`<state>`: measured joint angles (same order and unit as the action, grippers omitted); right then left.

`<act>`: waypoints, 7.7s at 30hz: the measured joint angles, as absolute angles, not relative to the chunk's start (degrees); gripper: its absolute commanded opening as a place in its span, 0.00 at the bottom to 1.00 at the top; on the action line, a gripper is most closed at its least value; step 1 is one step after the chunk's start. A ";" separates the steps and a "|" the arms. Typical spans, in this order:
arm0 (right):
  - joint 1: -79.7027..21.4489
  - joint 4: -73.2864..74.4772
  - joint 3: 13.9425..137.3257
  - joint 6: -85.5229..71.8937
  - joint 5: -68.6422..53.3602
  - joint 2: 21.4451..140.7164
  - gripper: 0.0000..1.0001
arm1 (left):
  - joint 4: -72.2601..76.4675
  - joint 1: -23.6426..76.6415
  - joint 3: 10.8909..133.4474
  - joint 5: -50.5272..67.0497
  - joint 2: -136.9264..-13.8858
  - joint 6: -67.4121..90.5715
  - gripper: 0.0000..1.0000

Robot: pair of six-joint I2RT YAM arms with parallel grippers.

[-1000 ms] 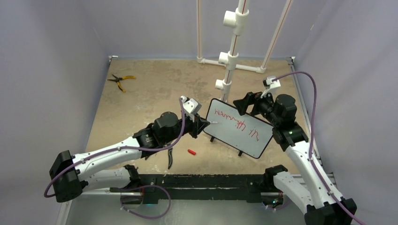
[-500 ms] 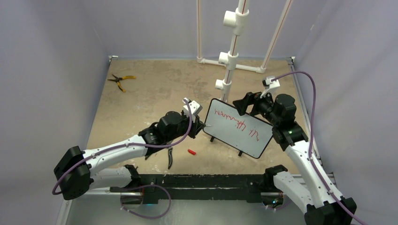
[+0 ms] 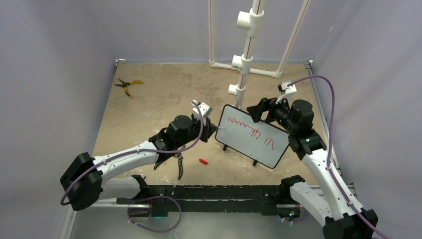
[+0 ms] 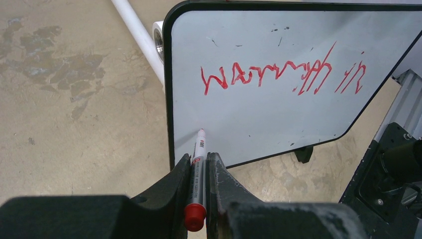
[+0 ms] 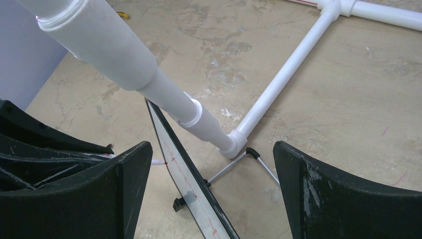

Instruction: Write a sentence on the whiteboard

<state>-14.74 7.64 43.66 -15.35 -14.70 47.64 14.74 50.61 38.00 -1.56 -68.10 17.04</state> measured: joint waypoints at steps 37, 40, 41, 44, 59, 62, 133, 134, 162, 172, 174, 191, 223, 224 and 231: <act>-14.74 7.64 43.66 -15.35 -14.68 47.62 0.94 | 14.48 48.38 36.73 -0.86 -67.24 18.46 0.00; -14.74 7.64 43.64 -15.35 -14.68 47.62 0.94 | 14.50 48.38 36.73 -0.82 -67.40 18.48 0.00; -14.74 7.64 43.64 -15.35 -14.68 47.62 0.94 | 14.50 48.38 36.73 -0.82 -67.55 18.46 0.00; -14.74 7.64 43.66 -15.35 -14.68 47.62 0.94 | 14.50 48.38 36.73 -0.82 -68.14 18.46 0.00; -14.74 7.64 43.64 -15.35 -14.68 47.62 0.94 | 16.51 48.38 36.73 1.17 -68.10 18.92 0.00; -14.74 7.64 43.64 -15.35 -14.68 47.62 0.94 | 16.99 48.38 36.73 1.26 -68.10 18.90 0.00; -14.74 7.64 43.66 -15.35 -14.68 47.62 0.94 | 17.34 48.93 36.73 0.67 -71.31 21.34 0.00; -14.74 7.64 43.64 -15.33 -14.68 47.62 0.94 | 17.56 48.93 36.73 0.69 -71.31 21.45 0.00; -14.74 7.64 43.64 -15.35 -14.68 47.62 0.94 | 19.25 48.93 36.75 -1.69 -69.41 21.45 0.00; -14.74 7.64 43.64 -15.35 -14.68 47.62 0.94 | 18.79 49.71 36.64 -1.69 -69.41 21.80 0.00; -14.74 7.64 43.64 -15.35 -14.68 47.62 0.94 | 18.61 50.17 36.62 -1.72 -69.49 21.91 0.00; -14.74 7.64 43.64 -15.35 -14.68 47.62 0.94 | 17.91 51.46 36.18 -2.66 -69.76 21.93 0.00; -14.74 7.64 43.64 -15.35 -14.68 47.64 0.94 | 18.31 51.46 36.10 -3.20 -70.89 22.04 0.00; -14.74 7.64 43.64 -15.35 -14.68 47.64 0.94 | 18.31 51.46 36.10 -3.18 -70.94 22.06 0.00; -14.74 7.64 43.64 -15.35 -14.68 47.64 0.94 | 18.33 51.46 36.10 -2.61 -71.72 22.39 0.00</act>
<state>-14.74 7.64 43.64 -15.35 -14.68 47.64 18.33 51.46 36.10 -2.61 -71.72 22.39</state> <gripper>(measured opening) 0.940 0.108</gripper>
